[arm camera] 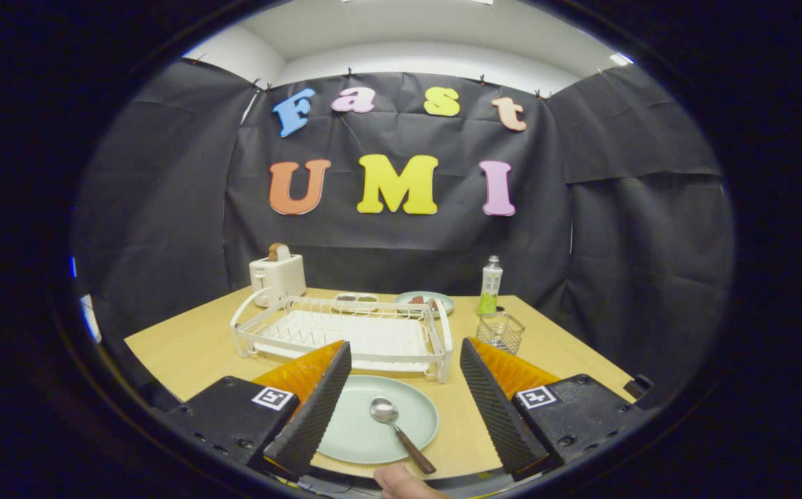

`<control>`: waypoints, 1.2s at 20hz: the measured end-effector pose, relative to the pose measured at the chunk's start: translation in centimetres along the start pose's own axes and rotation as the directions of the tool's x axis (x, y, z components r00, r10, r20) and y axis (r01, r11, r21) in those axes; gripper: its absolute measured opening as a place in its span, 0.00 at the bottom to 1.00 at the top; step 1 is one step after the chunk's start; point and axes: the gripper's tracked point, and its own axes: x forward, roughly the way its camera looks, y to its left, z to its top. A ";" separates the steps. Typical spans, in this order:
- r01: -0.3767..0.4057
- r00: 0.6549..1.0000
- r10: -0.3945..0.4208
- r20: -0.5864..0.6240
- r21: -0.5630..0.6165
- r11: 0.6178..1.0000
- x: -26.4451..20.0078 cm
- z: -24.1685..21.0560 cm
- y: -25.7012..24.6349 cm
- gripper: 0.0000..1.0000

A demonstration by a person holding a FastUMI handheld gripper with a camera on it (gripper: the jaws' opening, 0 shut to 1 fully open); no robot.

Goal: Take the plate from the dish rack, then take the spoon from the basket and place it into the plate.

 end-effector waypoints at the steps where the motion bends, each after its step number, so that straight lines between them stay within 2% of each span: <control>1: 0.009 1.000 -0.009 0.011 -0.010 1.000 -0.8 0.1 0.2 1.00; 10: -0.005 0.998 0.004 0.055 0.018 1.000 -5.6 2.8 0.1 1.00; 15: -0.009 0.998 0.006 0.062 0.055 0.998 -6.5 3.6 -0.9 1.00; 24: -0.029 0.997 0.026 0.073 0.039 0.999 -7.0 3.9 -0.7 1.00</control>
